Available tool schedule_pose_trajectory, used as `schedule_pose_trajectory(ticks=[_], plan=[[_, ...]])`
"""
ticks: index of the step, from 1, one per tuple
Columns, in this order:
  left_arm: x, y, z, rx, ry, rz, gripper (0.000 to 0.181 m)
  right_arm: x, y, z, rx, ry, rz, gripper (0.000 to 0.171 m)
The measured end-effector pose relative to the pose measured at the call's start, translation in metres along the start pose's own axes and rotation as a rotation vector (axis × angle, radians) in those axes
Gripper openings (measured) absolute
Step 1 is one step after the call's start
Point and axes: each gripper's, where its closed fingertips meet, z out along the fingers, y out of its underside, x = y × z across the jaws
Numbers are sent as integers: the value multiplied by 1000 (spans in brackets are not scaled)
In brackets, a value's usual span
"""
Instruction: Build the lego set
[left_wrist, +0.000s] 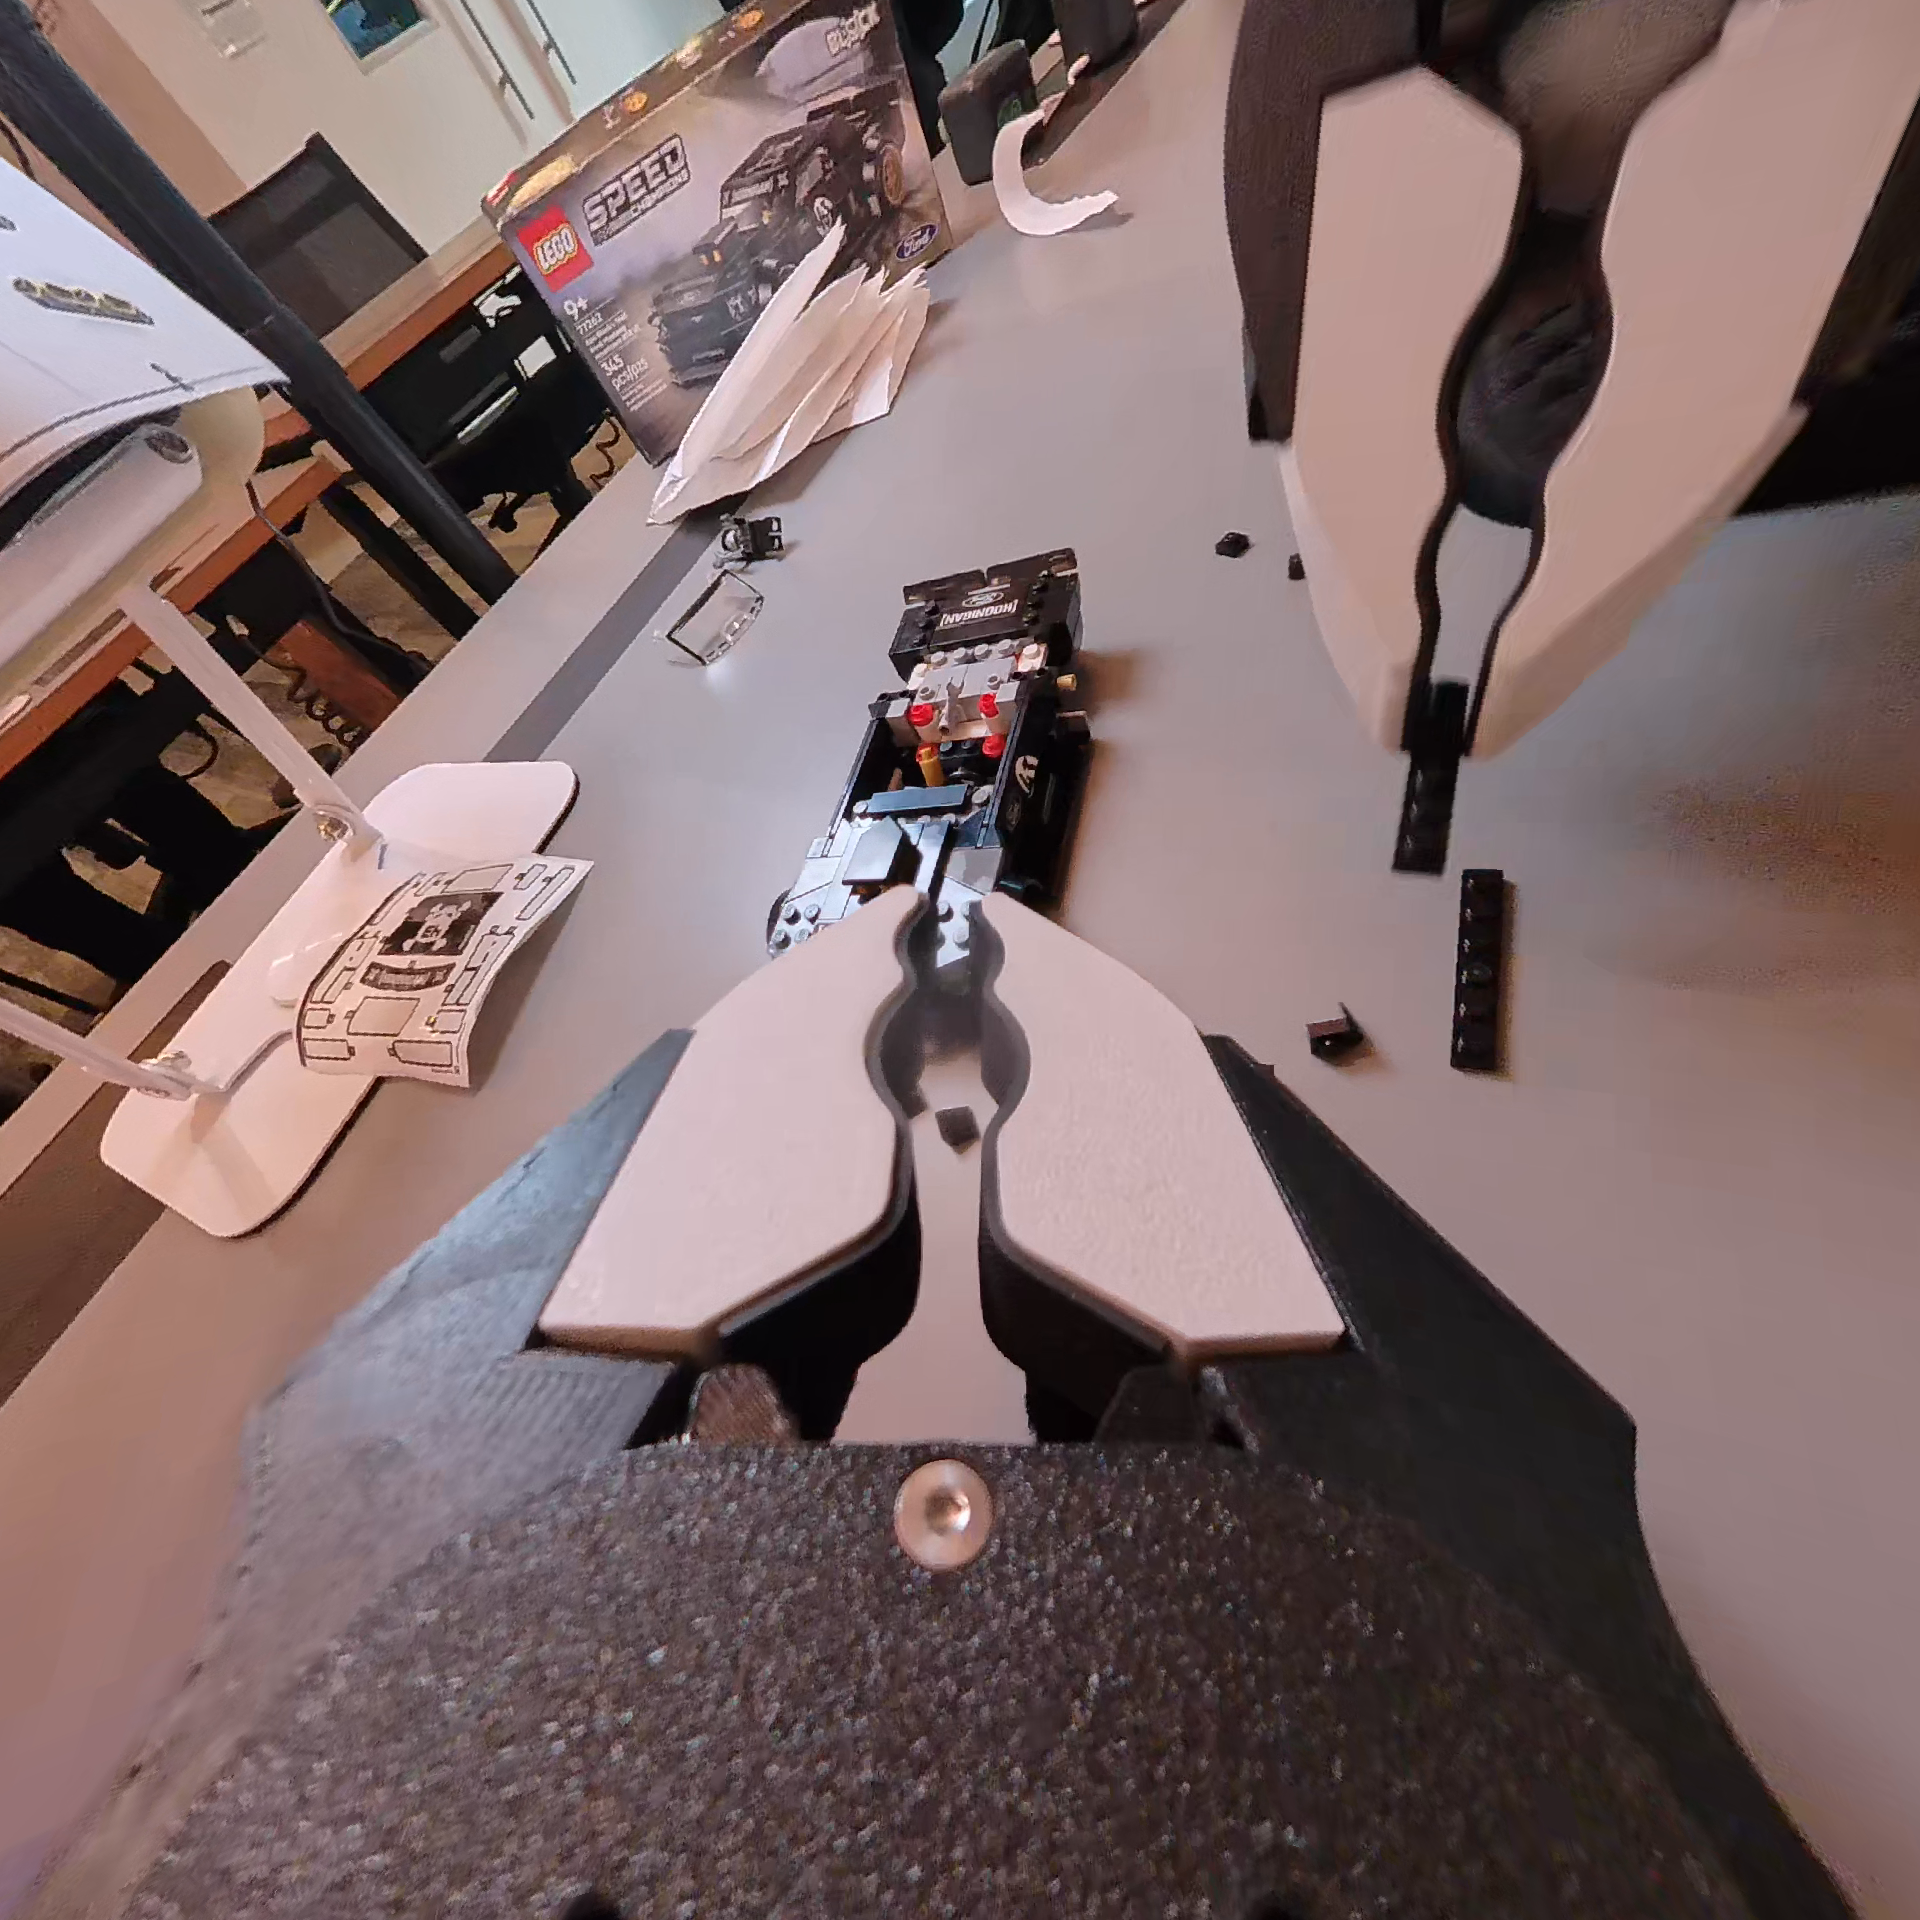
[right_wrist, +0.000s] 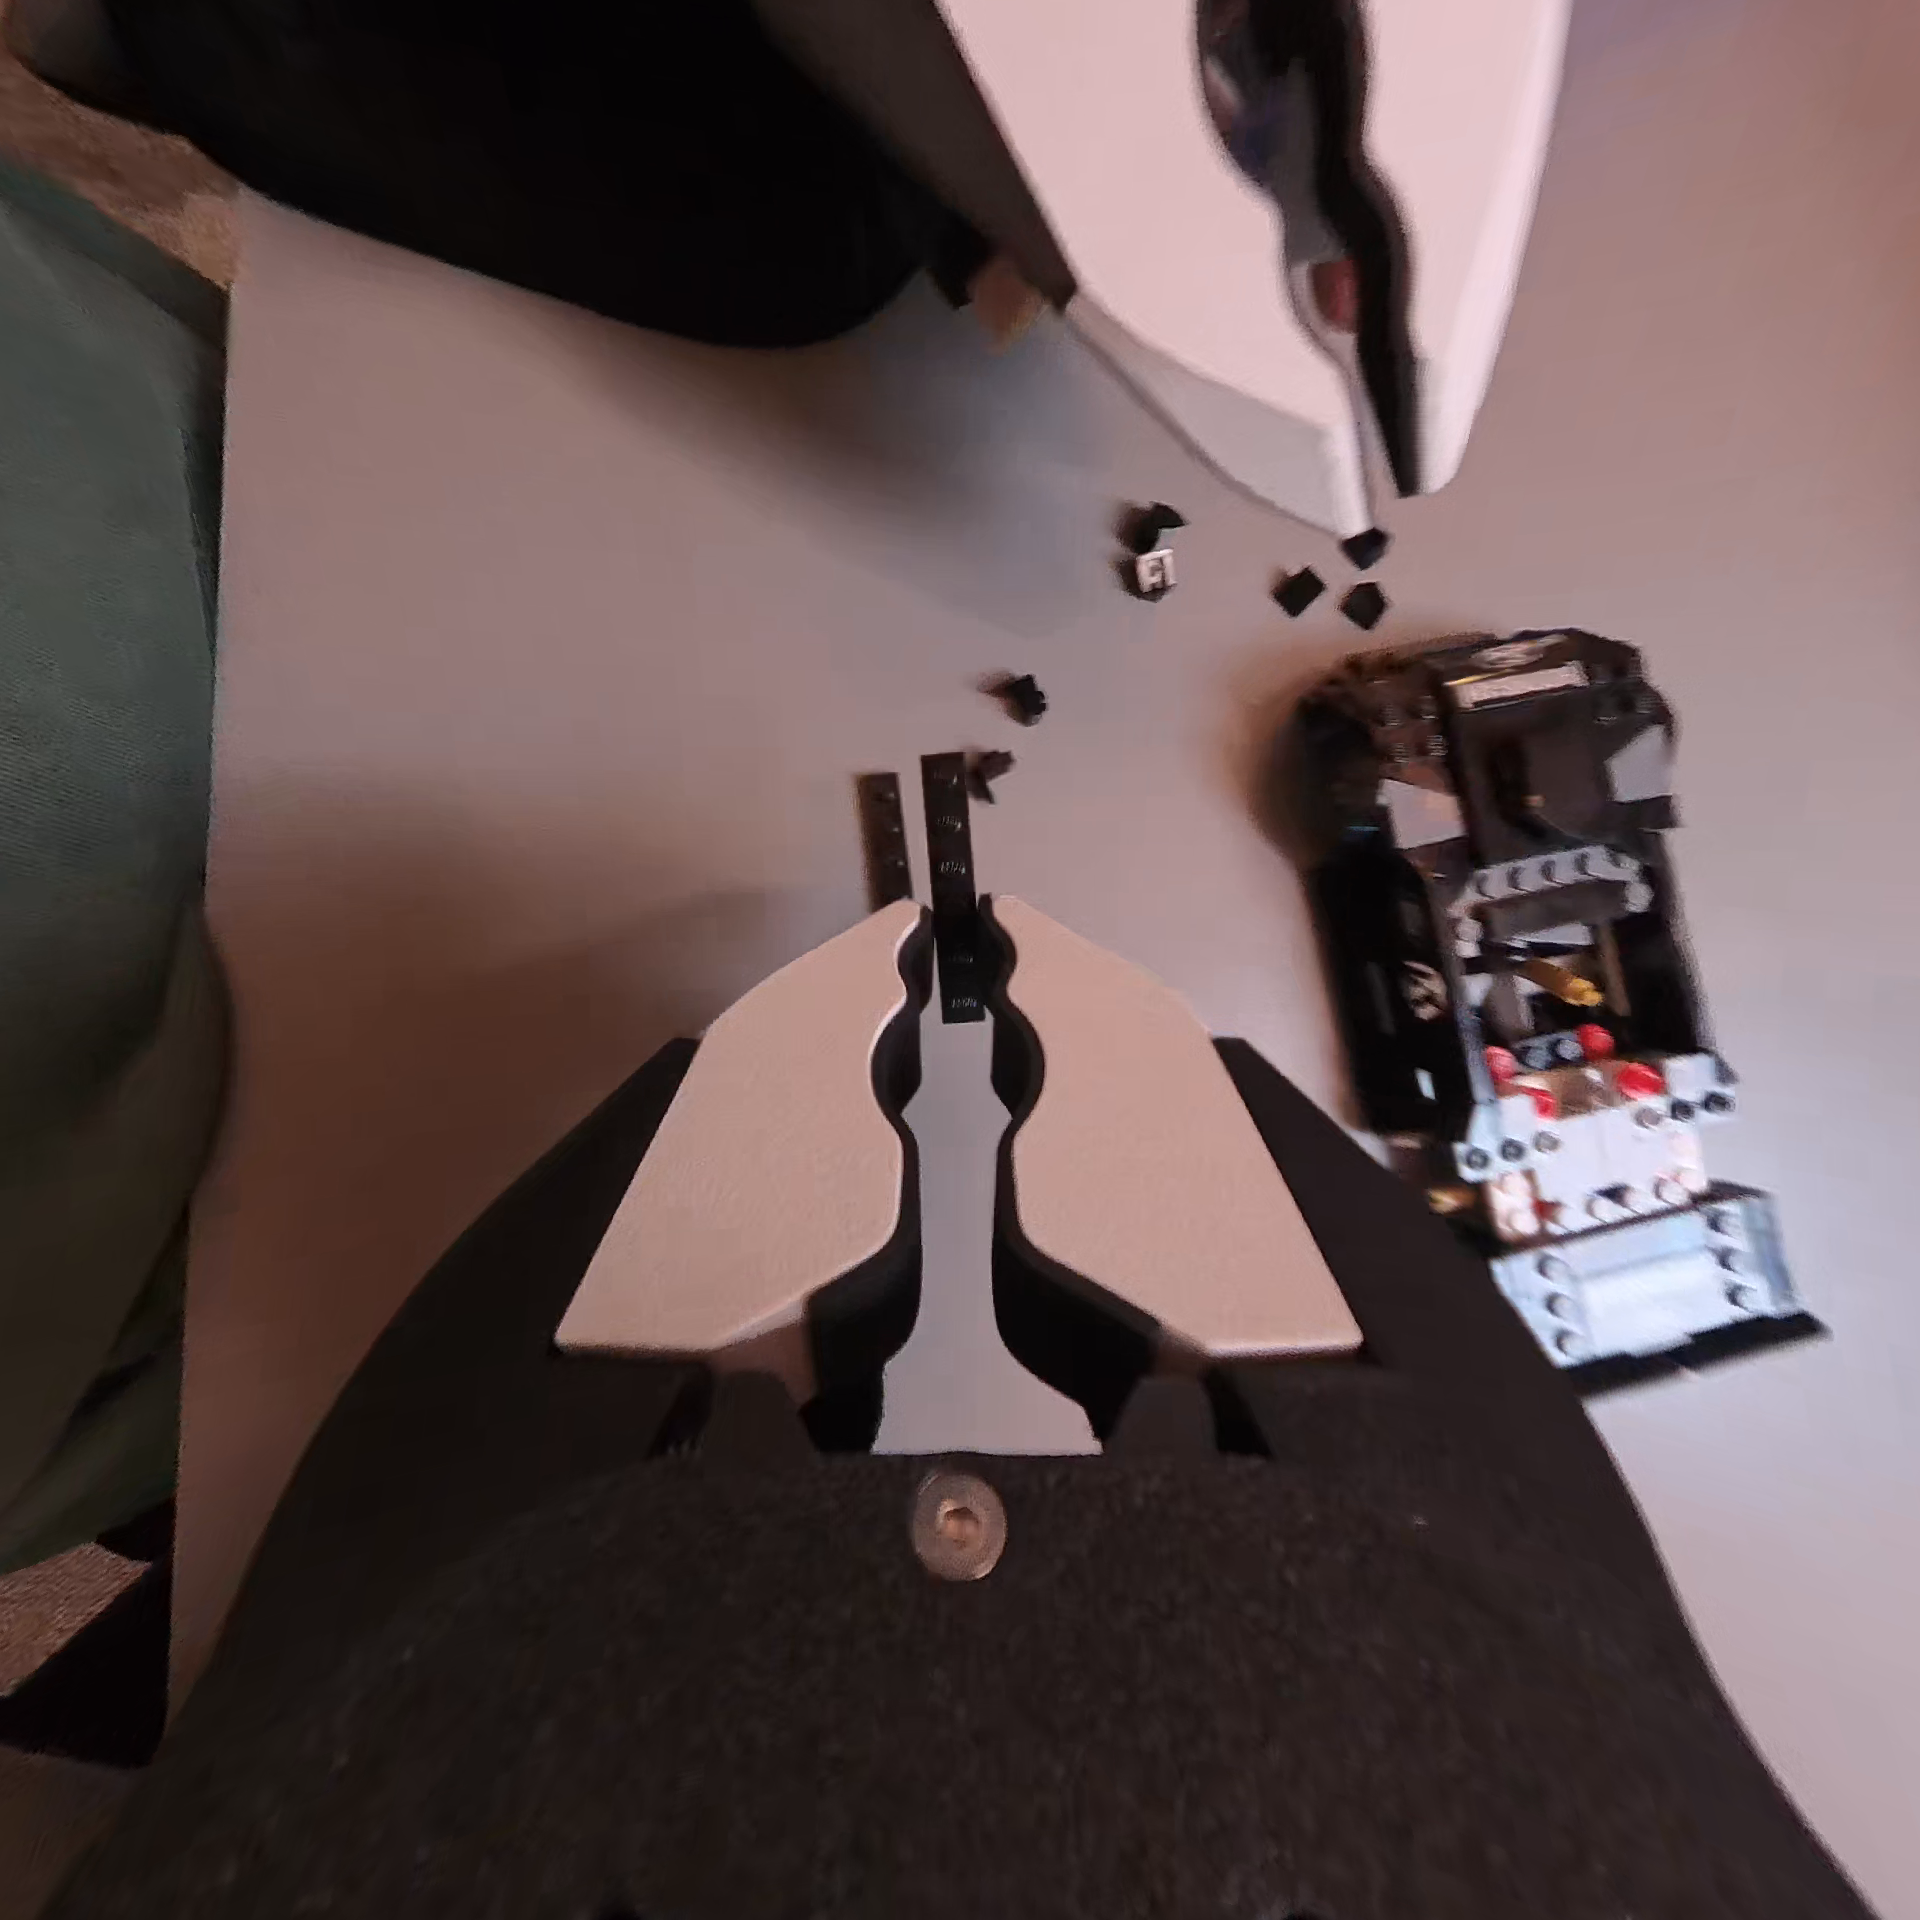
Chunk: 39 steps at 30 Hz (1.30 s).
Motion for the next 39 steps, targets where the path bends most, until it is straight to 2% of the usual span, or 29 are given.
schedule_pose_trajectory(ticks=[5, 13, 24, 39], plan=[[2, -2, -3, 2, 11, 1, 4, -12, 8, 20, -8, -34, 24, 8], [5, 3, -1, -24, 33, 6, 4, -8, 16, 19, -7, -28, 63, 8], [34, 10, 3, -63, 173, 67, 3, -17, 18, 35, -41, -47, 59, 8], [42, 12, 2, -78, 207, 91, 3, -15, 16, 38, -33, -54, 47, 8]])
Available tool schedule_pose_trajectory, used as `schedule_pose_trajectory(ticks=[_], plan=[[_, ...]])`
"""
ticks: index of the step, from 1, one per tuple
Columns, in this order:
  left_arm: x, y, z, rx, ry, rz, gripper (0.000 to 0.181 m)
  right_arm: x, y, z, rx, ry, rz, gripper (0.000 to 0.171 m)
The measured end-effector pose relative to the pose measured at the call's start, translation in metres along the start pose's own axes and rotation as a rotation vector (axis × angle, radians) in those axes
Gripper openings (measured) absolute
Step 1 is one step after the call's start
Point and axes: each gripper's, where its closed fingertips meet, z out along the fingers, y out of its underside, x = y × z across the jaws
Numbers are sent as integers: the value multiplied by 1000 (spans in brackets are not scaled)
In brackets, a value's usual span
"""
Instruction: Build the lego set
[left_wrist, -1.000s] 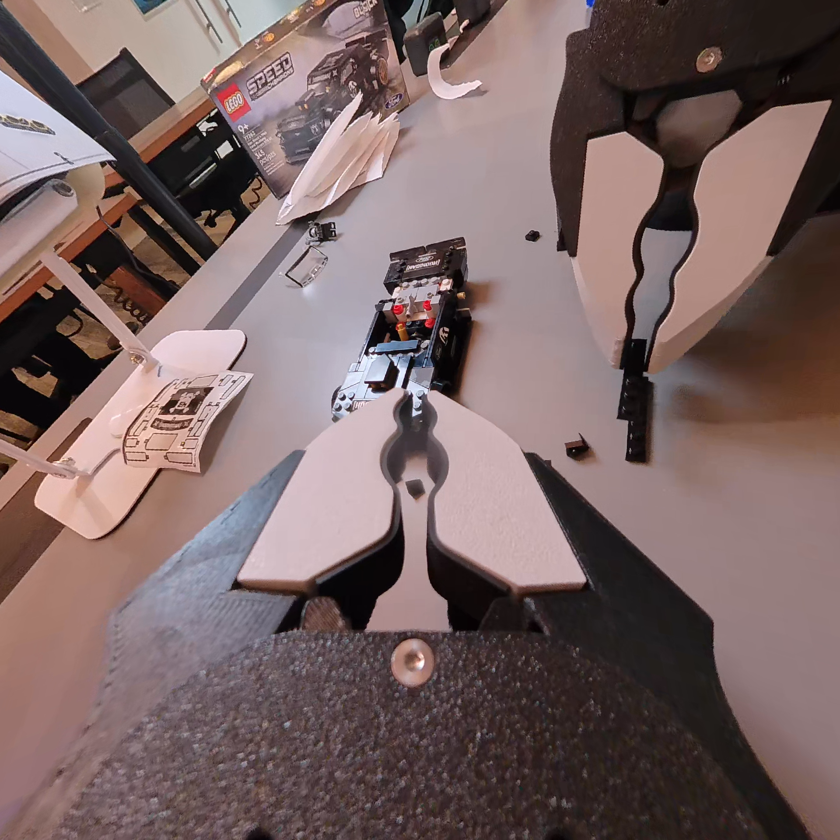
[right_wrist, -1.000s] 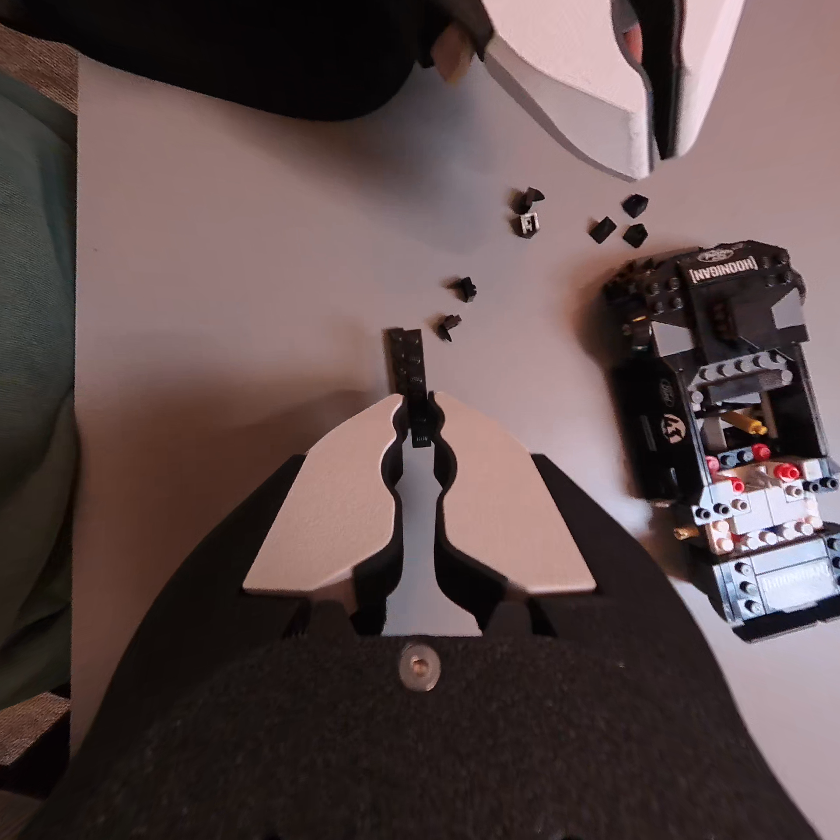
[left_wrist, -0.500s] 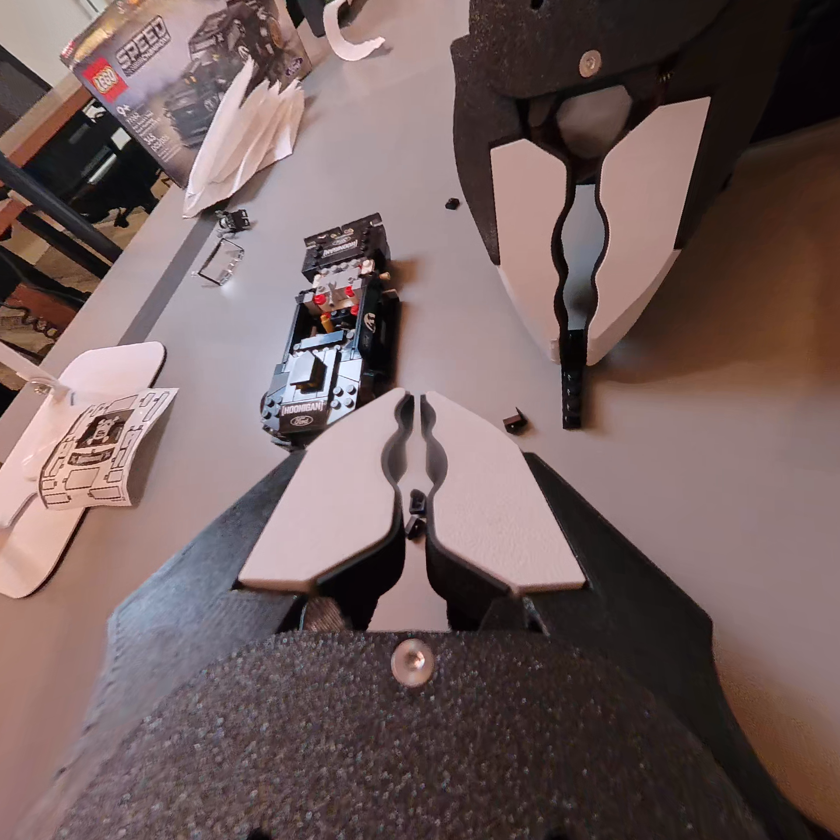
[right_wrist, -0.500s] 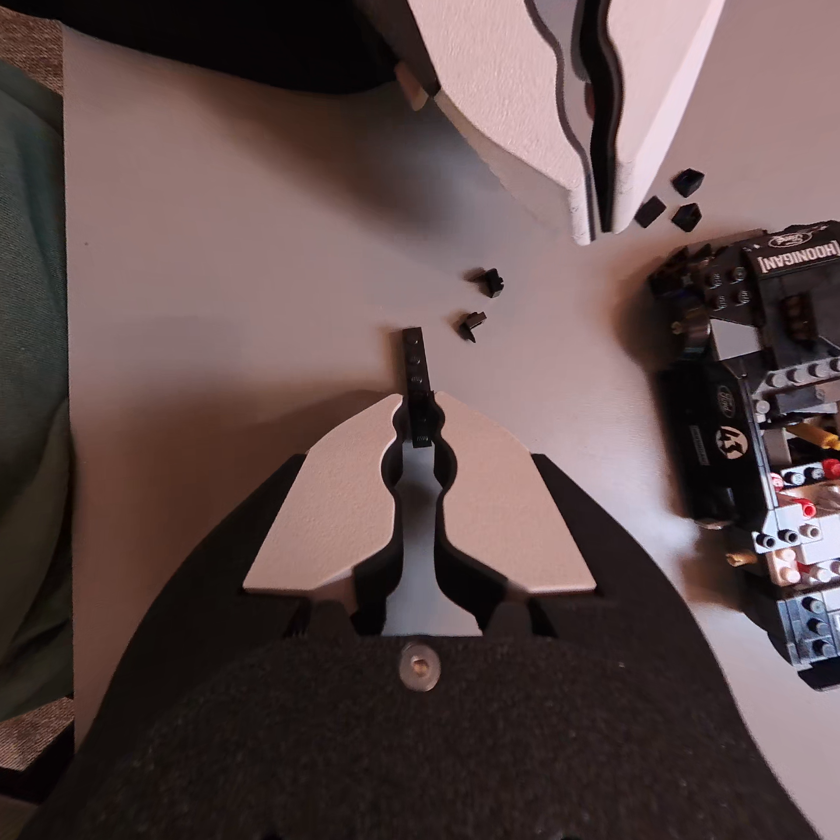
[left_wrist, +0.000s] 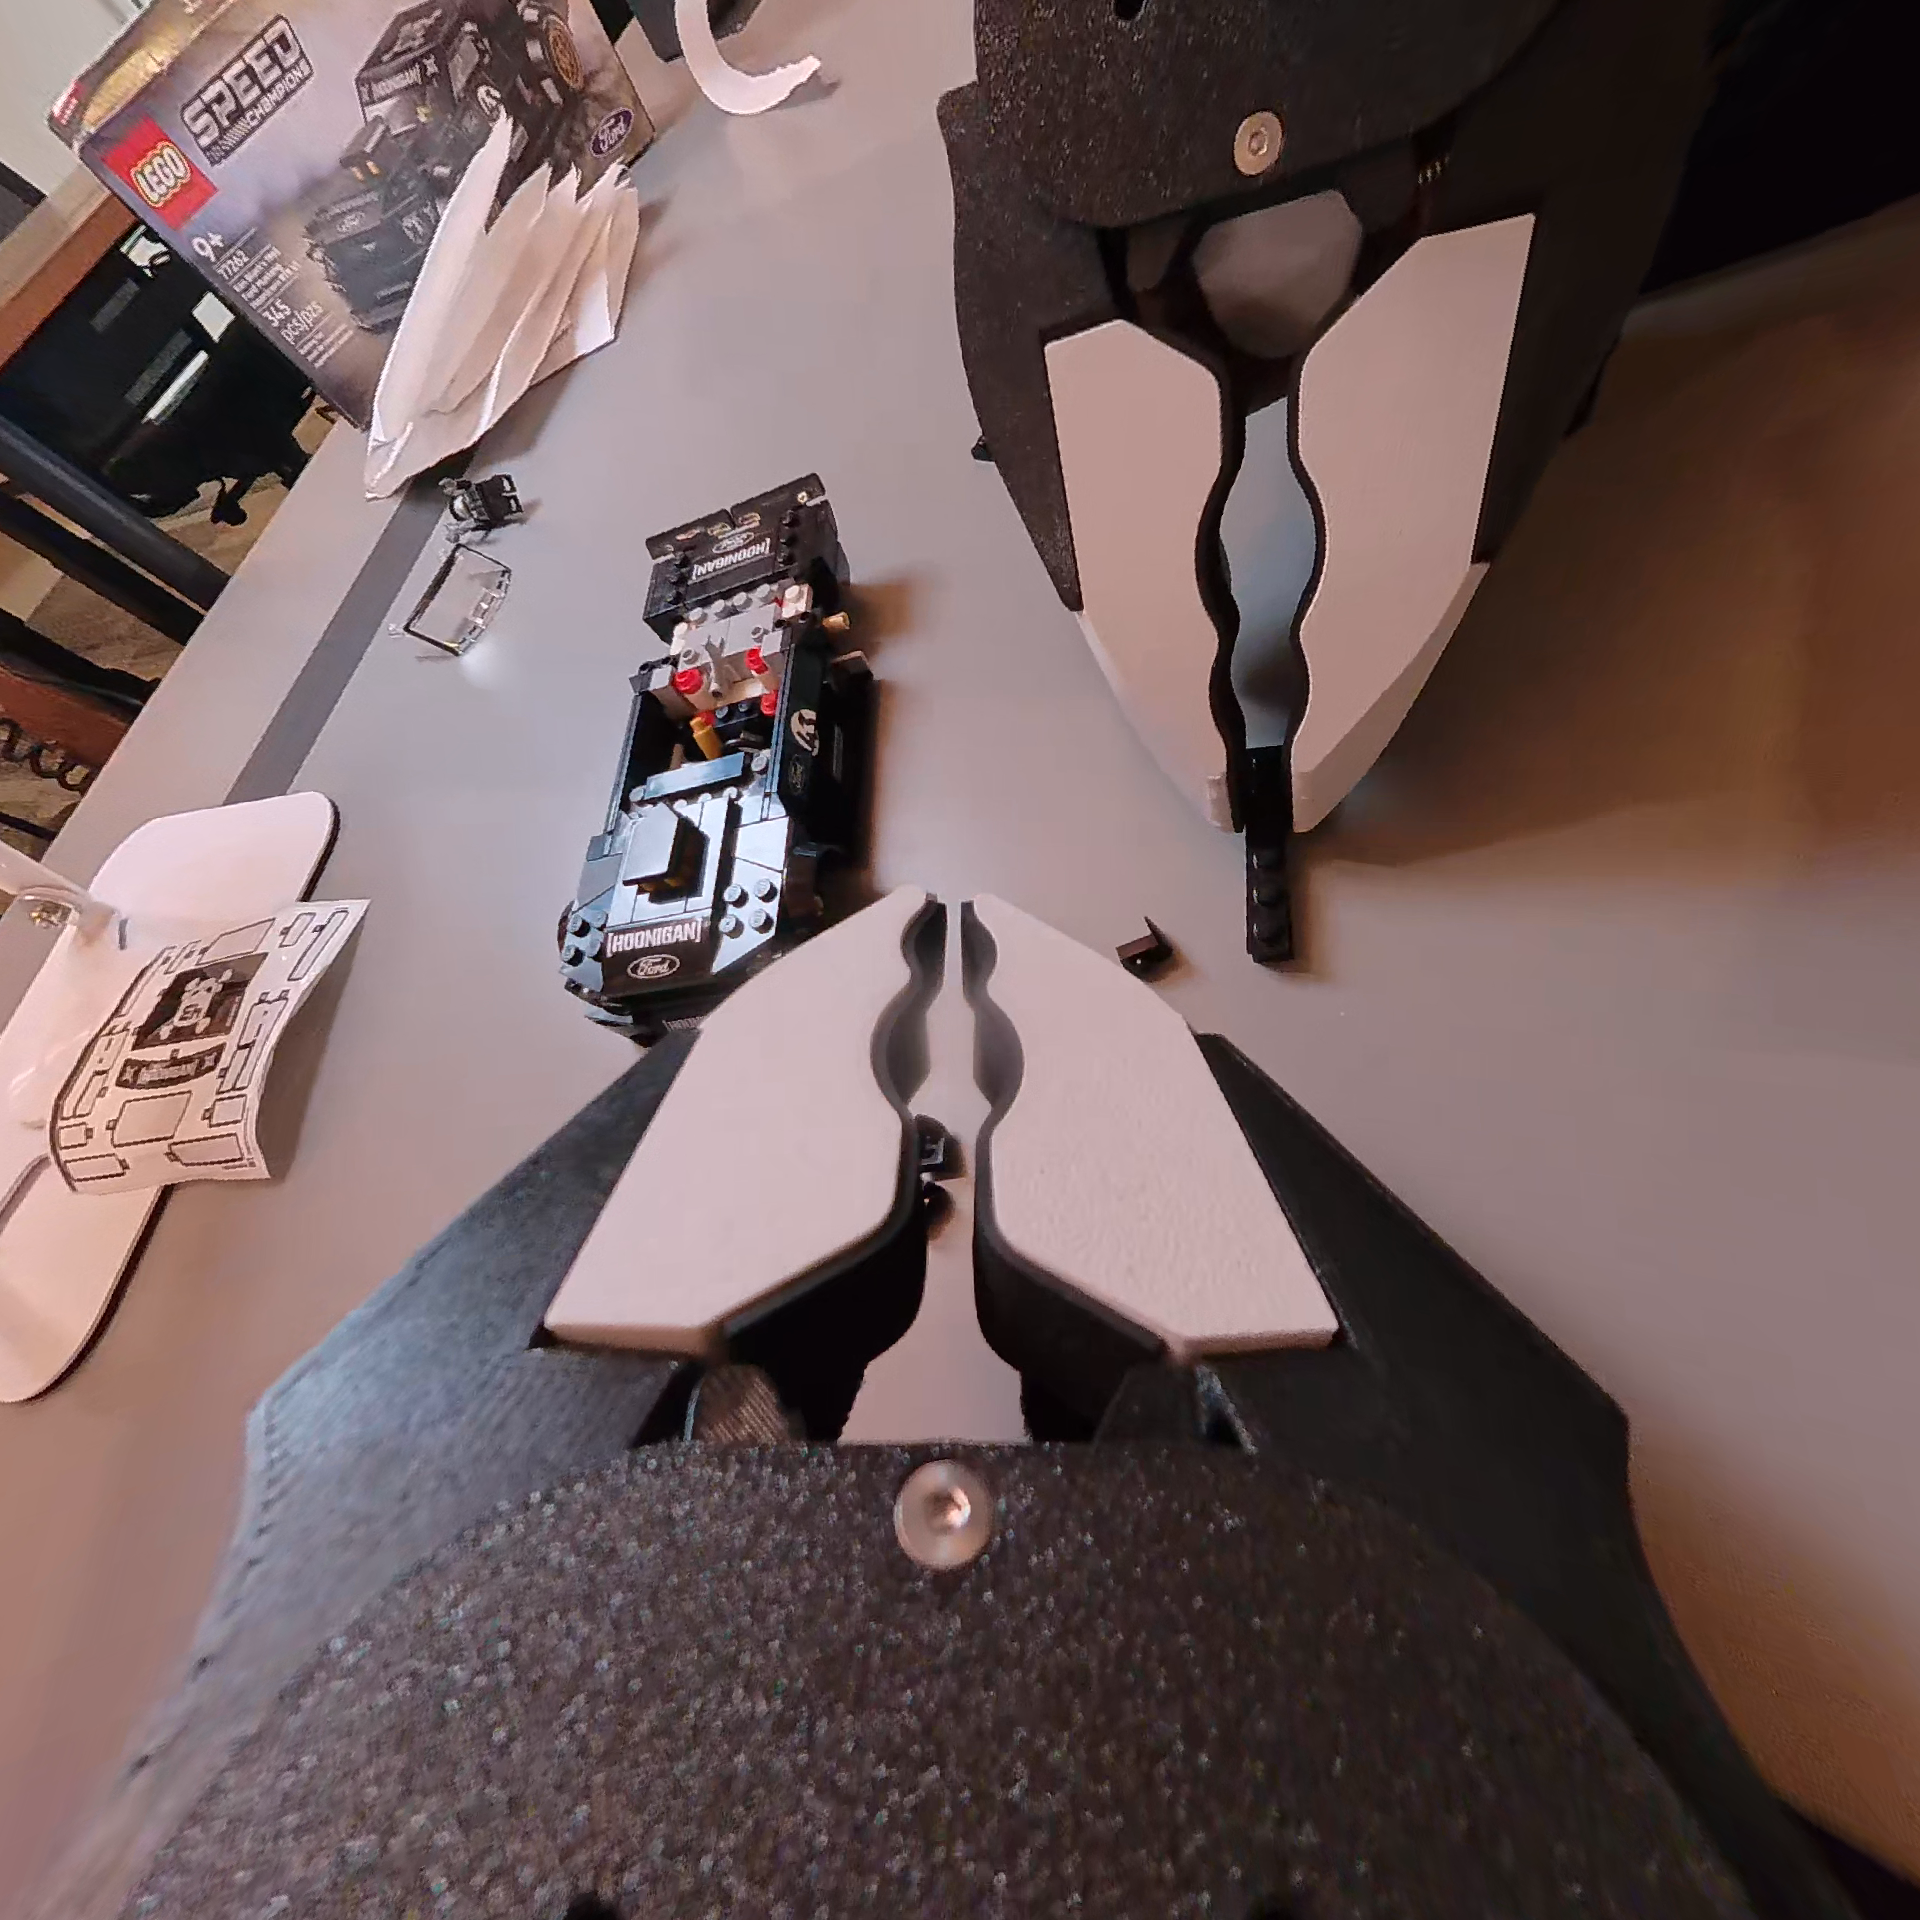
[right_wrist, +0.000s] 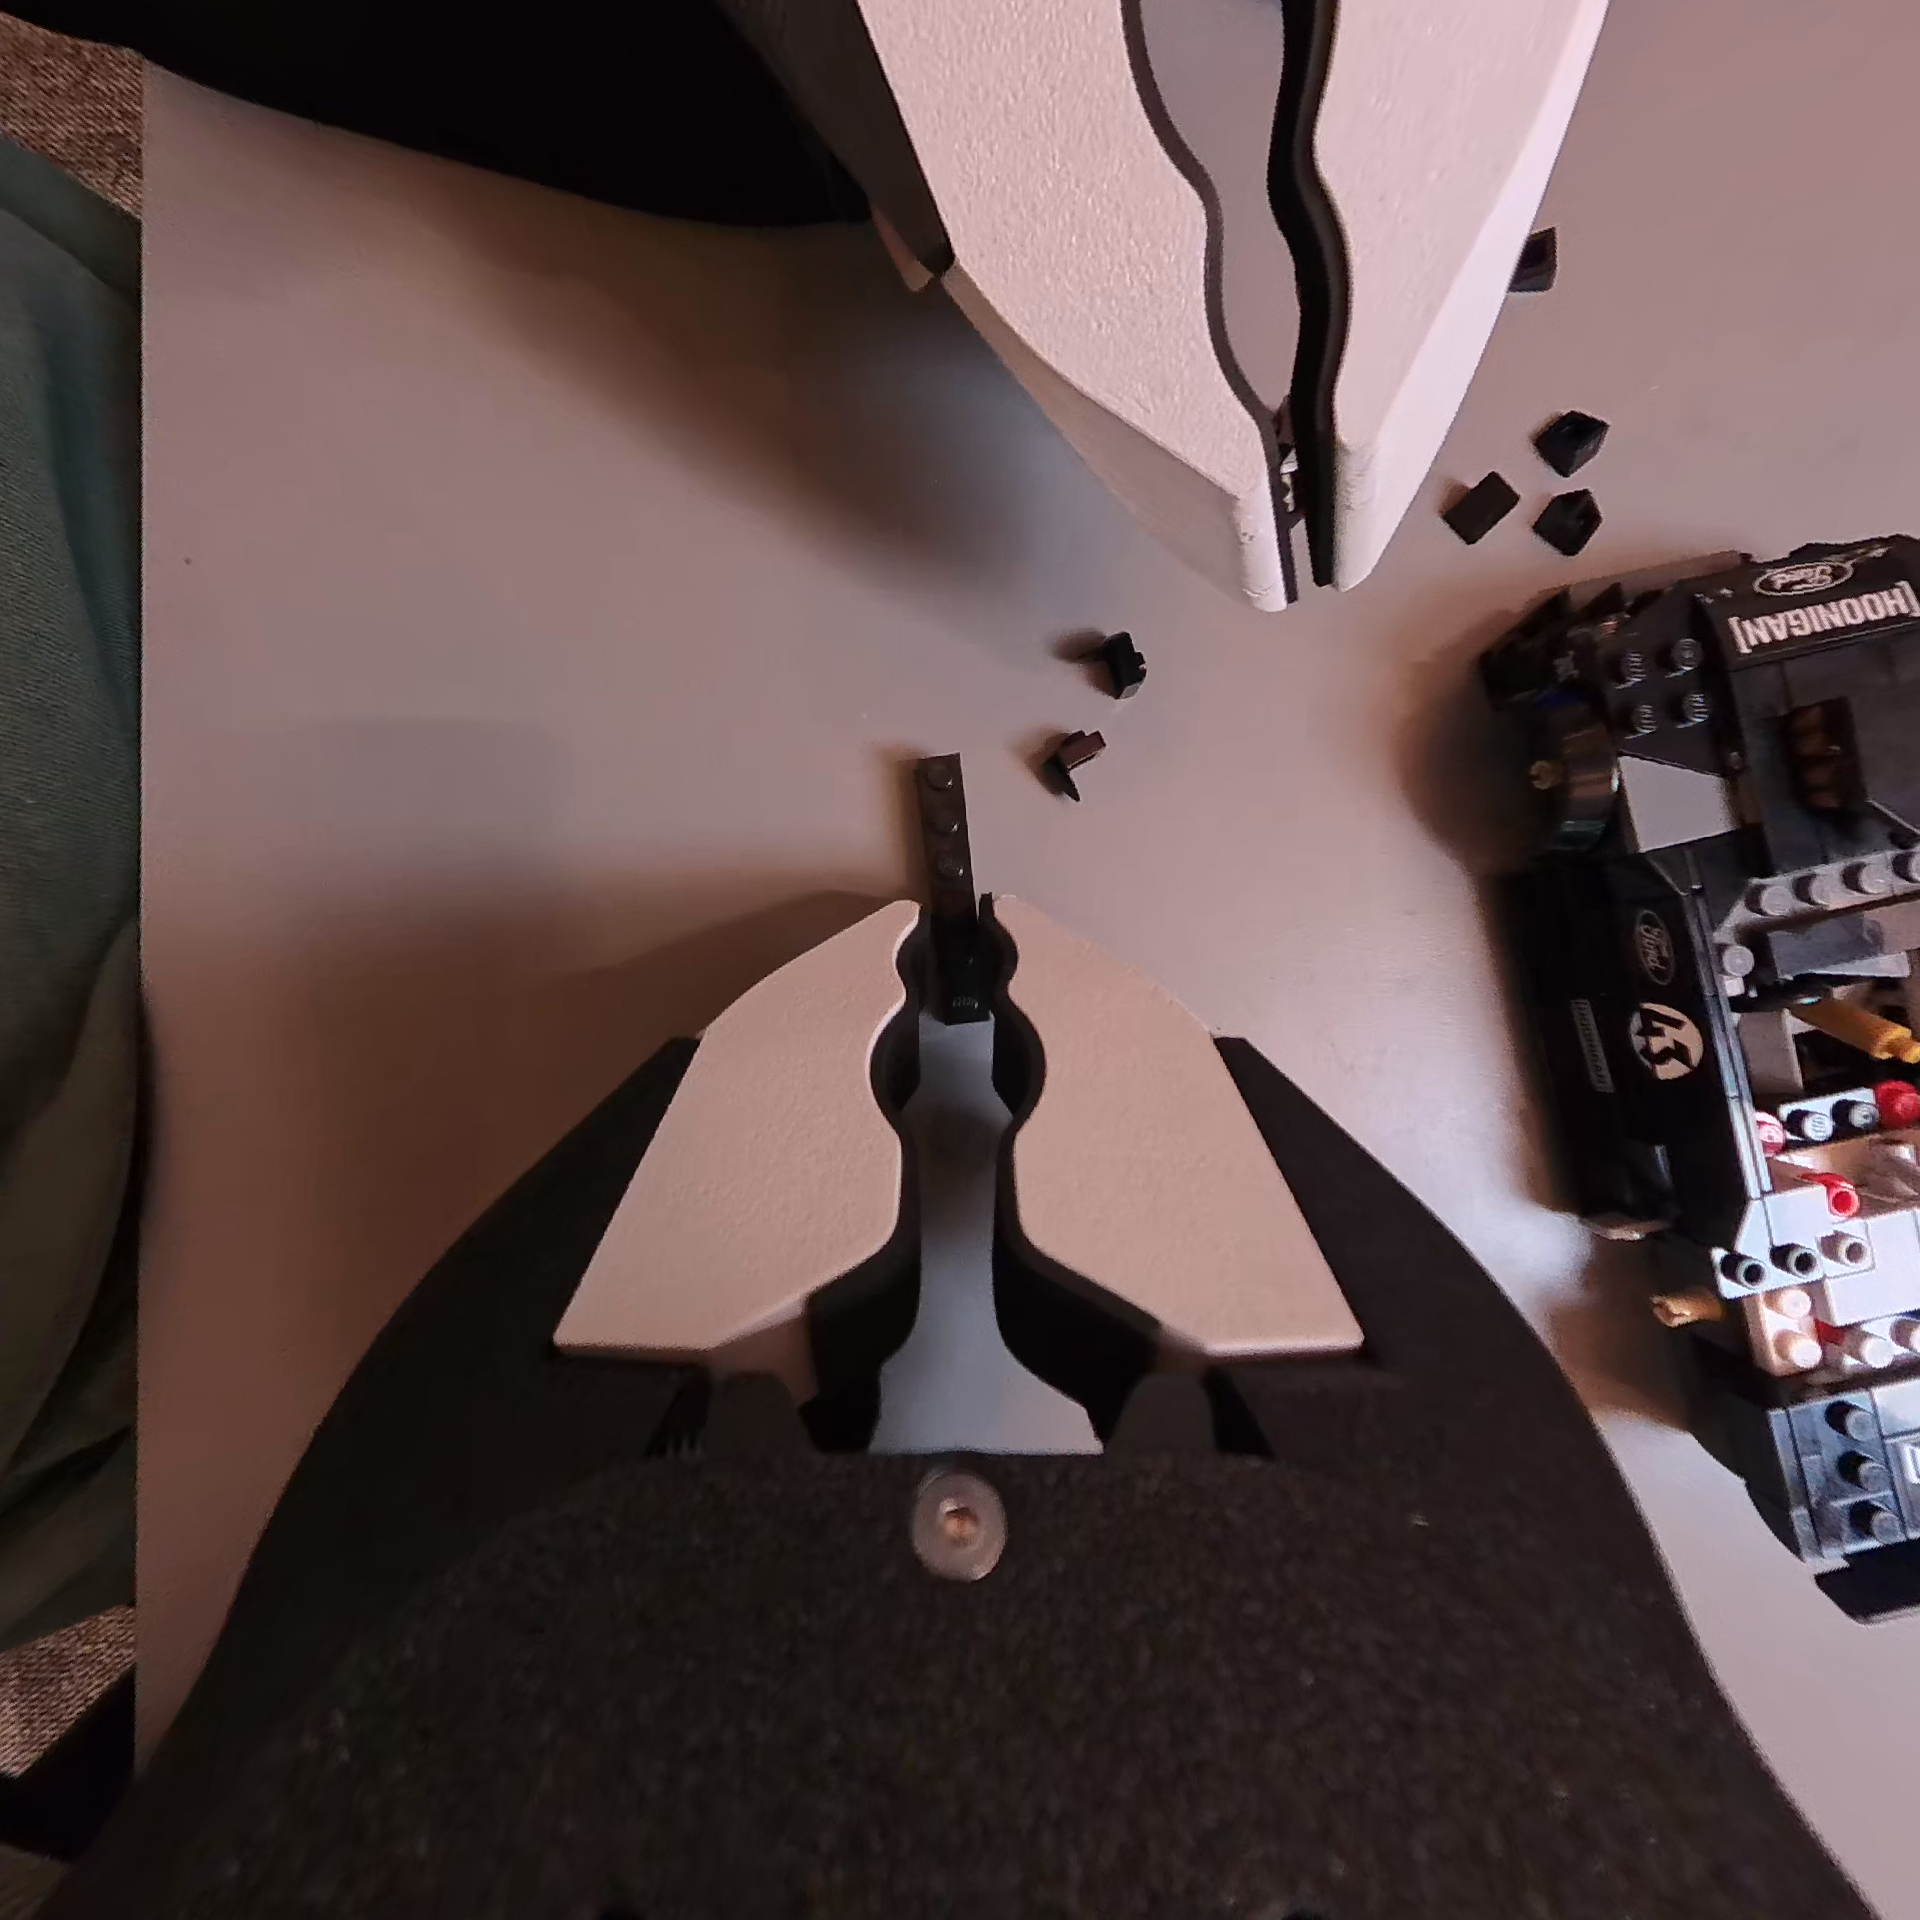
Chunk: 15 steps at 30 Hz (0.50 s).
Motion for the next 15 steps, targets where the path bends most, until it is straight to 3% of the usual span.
schedule_pose_trajectory(ticks=[15], plan=[[4, 2, 1, -13, 16, 11, 3, 0, -1, 0, 14, -21, -13, 11]])
